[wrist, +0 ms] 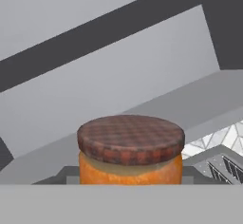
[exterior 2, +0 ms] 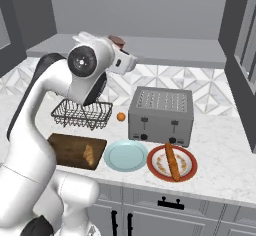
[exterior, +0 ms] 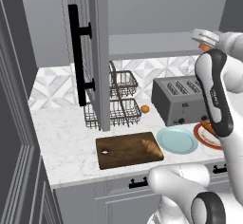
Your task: From the different types of pastries on the counter, select a croissant and place it on the cutting board. Then retrieve a jar of jam from the cabinet and place it alongside the croissant on the cutting board.
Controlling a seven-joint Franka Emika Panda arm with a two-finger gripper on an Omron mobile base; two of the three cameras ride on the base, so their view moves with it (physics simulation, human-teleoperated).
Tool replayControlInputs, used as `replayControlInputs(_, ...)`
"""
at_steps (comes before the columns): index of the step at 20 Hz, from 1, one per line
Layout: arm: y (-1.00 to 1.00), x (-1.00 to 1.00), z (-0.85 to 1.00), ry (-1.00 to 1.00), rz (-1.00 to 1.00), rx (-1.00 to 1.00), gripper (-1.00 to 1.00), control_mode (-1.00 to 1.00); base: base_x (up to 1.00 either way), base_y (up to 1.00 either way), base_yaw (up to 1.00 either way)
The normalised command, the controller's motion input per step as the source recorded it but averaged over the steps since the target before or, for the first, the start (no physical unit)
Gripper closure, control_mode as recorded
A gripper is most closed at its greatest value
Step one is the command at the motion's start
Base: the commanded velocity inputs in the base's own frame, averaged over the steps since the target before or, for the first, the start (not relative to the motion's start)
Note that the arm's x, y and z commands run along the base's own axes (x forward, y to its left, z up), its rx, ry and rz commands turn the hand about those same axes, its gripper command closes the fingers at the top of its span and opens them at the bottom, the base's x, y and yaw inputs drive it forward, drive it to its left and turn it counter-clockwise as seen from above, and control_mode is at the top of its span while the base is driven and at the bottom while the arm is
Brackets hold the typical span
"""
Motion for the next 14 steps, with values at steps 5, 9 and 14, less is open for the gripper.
replayControlInputs(5, 0.04, -1.0, 0.0, 0.07, 0.0, 0.0, 1.0, -1.0, 0.0, 0.0, 0.0)
replayControlInputs(9, 0.02, -1.0, 0.0, 0.13, 0.0, 0.0, 1.0, -1.0, 0.0, 0.0, 0.0)
replayControlInputs(14, 0.03, -1.0, 0.0, 0.06, 0.0, 0.0, 1.0, -1.0, 0.0, 0.0, 0.0)
